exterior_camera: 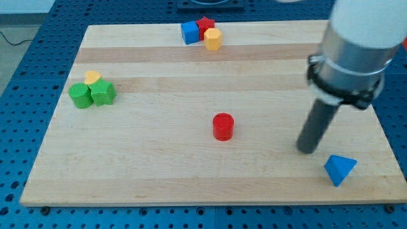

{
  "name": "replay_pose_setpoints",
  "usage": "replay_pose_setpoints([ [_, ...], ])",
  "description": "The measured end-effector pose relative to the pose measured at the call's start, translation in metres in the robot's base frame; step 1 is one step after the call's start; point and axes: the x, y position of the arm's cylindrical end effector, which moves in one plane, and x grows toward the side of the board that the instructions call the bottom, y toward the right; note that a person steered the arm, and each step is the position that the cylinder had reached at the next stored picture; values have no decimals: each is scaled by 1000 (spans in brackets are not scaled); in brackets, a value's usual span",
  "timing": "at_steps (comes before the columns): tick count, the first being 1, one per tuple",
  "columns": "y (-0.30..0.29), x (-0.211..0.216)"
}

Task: Push red circle into blue cube

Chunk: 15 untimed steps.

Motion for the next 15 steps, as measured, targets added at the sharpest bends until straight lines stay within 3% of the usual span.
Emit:
replay_pose_setpoints([
  [1,-80,3],
  [2,-144,-39],
  [3,-179,-97],
  [4,-191,-121],
  [6,-186,-41],
  [7,-142,-23],
  [9,-130,-96],
  [11,-95,-83],
  [12,-100,-112],
  [13,-147,-173],
  [14,-178,-202],
  [15,-175,-201],
])
